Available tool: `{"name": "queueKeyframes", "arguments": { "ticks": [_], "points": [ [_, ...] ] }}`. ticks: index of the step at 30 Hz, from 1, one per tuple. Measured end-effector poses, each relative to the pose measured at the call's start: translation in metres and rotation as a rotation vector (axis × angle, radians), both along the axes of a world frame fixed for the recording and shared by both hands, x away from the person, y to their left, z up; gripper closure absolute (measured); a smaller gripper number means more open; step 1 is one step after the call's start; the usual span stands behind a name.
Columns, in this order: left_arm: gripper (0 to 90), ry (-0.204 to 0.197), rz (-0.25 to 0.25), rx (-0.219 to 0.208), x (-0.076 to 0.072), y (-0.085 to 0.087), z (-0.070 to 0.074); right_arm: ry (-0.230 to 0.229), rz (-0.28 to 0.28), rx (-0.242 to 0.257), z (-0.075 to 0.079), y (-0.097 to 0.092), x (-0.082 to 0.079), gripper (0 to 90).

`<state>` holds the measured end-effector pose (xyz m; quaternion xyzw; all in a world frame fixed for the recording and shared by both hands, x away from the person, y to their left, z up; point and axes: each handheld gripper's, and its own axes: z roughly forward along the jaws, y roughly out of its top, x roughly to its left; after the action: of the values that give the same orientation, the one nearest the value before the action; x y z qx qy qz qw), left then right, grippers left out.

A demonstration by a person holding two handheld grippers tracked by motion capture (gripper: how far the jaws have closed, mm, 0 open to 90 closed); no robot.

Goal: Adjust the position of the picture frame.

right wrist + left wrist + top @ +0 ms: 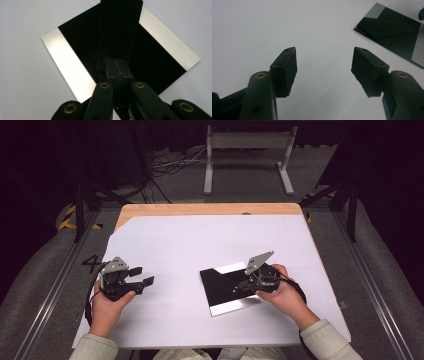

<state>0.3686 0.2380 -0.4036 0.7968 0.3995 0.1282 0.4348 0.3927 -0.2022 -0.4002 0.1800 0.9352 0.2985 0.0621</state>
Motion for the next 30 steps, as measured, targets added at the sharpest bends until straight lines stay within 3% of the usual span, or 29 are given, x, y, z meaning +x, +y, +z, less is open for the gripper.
{"name": "queueKeyframes", "arguments": {
  "ticks": [7, 13, 25, 30],
  "points": [
    [37.9, 0.000, 0.001, -0.002, -0.001, 0.000, 0.000, 0.017, 0.014, -0.013, -0.003, -0.009, -0.015, 90.0],
    [37.9, 0.004, 0.003, 0.000, -0.001, 0.000, 0.000, 0.017, 0.031, -0.058, -0.012, -0.017, -0.027, 90.0],
    [37.8, 0.002, -0.004, 0.004, -0.001, -0.001, 0.000, 0.020, 0.040, -0.072, -0.017, -0.023, -0.037, 90.0],
    [37.8, 0.004, -0.005, 0.007, 0.000, -0.001, 0.000, 0.001, 0.041, -0.106, -0.019, -0.023, -0.041, 90.0]
  ]
}}
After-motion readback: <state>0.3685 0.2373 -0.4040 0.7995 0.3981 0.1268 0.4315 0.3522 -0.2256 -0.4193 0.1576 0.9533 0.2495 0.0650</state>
